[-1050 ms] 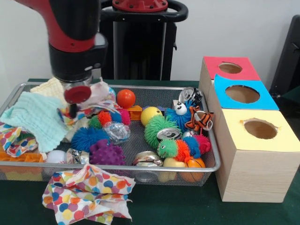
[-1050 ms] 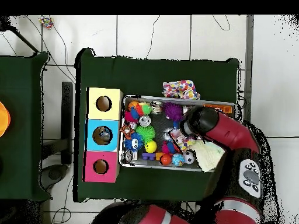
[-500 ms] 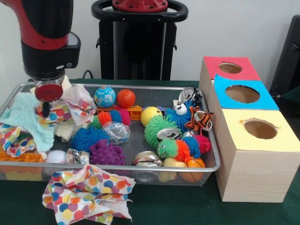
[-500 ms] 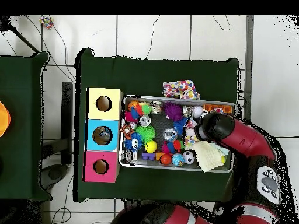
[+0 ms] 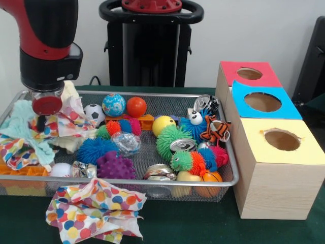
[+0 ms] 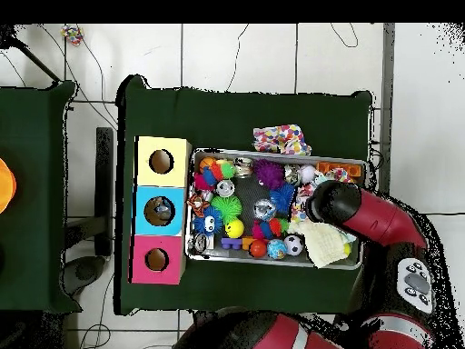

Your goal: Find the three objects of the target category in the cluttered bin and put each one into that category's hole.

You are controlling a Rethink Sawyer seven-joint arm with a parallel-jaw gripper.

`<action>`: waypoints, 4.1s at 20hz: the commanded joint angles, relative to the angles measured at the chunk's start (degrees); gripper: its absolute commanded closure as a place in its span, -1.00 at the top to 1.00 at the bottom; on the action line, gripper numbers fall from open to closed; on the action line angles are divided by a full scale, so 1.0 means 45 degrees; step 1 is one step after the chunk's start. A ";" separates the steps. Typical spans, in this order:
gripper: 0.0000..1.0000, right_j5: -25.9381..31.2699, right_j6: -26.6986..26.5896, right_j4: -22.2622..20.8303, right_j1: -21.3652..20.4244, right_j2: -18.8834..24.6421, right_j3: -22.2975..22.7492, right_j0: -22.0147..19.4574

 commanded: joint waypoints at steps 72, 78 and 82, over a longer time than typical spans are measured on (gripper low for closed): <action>1.00 0.4330 0.0161 0.0033 -0.4081 0.4069 0.1907 -0.1928; 1.00 0.3909 0.1308 0.0536 -0.3950 0.3958 0.2615 -0.1343; 1.00 0.3214 0.2025 0.1233 -0.3707 0.4057 0.3236 -0.1042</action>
